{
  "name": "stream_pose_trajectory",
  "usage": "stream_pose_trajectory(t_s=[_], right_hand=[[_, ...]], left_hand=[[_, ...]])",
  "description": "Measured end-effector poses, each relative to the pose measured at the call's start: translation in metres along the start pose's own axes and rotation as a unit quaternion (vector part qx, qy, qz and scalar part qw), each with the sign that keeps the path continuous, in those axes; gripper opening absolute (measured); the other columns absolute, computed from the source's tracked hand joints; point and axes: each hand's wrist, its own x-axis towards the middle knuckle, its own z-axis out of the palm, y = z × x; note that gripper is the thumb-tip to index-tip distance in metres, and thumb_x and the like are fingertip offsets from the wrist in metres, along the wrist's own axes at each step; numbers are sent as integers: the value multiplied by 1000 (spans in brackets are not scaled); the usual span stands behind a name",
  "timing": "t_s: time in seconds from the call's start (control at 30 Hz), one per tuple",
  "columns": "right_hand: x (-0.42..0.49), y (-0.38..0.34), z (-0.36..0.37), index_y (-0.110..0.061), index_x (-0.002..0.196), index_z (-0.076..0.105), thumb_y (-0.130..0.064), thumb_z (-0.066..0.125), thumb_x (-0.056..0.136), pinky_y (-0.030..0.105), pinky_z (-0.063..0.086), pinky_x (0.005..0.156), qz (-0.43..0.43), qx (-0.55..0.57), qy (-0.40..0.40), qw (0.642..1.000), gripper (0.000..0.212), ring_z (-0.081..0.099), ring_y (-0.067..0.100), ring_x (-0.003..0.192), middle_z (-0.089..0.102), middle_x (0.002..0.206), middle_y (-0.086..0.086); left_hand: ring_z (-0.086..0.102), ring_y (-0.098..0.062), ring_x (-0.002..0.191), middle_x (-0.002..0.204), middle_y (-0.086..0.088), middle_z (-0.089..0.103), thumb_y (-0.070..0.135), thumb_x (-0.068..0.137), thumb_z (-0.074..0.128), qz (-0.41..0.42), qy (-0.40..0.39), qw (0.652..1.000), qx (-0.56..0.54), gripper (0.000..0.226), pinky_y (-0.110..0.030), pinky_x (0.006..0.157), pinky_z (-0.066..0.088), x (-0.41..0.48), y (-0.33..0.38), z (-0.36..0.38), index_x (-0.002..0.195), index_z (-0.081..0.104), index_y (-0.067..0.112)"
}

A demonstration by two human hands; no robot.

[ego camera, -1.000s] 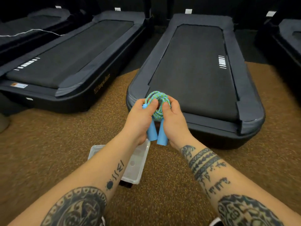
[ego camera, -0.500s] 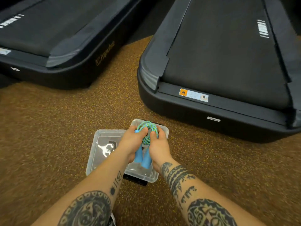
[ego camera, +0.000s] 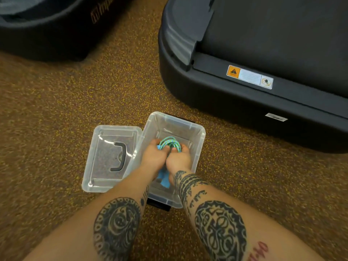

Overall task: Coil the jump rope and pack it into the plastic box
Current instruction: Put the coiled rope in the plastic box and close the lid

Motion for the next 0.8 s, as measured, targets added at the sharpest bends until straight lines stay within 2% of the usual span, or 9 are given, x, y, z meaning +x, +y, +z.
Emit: stream_pose_trajectory(t_s=[0.1,0.2,0.3,0.37,0.47,0.57,0.7,0.77,0.8], right_hand=[[11,4,3,-13,138,47,-10,46,100,25,44,80,-4,-14,-2,1000,39,57,19,93,63,115,9],[20,4,7,-15,144,41,-11,46,98,29,48,85,18,-9,-9,1000,46,58,23,97,57,114,8],[30,6,16,-24,144,38,-32,46,88,45,49,100,57,-41,-6,998,58,57,33,118,51,138,10],[45,12,22,-30,141,38,-51,37,77,52,45,104,67,-63,7,996,67,52,35,126,45,147,8],[56,16,22,-25,143,36,-64,29,69,54,42,106,69,-78,-9,995,84,50,36,129,44,148,8],[62,19,17,-24,142,39,-72,27,61,54,44,104,77,-55,-29,995,94,52,33,127,48,145,6],[69,25,15,-24,143,38,-75,30,57,50,40,109,80,-26,-54,995,101,49,28,130,46,147,4],[40,1,5,-17,143,39,-68,35,68,51,38,111,68,-40,-73,994,91,47,31,132,46,147,10],[19,-15,-2,-11,140,43,-54,39,81,51,39,109,60,-35,-106,992,73,48,35,130,49,144,16]], left_hand=[[64,-29,104,105,-12,65,16,93,63,-9,-4,1000,-10,33,-42,93,52,7,-5,3,124,55,7],[65,-34,105,111,-17,68,18,92,64,-19,-11,999,-33,34,-49,94,53,14,-9,8,125,54,12],[66,-36,105,110,-19,69,20,85,68,-23,-26,998,-61,31,-53,94,53,19,-10,13,113,54,21],[63,-36,111,121,-20,66,38,69,63,-24,-33,996,-83,51,-54,99,50,16,-6,14,117,55,21],[43,-36,136,151,-15,45,58,64,43,-15,-5,999,-43,91,-54,113,34,11,4,16,146,41,18],[22,-38,147,162,-15,25,38,96,44,4,-15,997,78,66,-53,118,21,7,9,18,155,25,18],[15,-36,151,167,-9,11,24,98,50,26,-21,987,157,69,-50,121,19,11,1,17,157,15,18],[15,-33,152,168,-6,9,22,96,52,29,-31,986,161,72,-49,121,19,7,1,13,157,15,17],[18,-33,151,168,-7,11,22,96,52,36,-33,985,163,70,-49,121,21,3,2,11,157,19,17]])
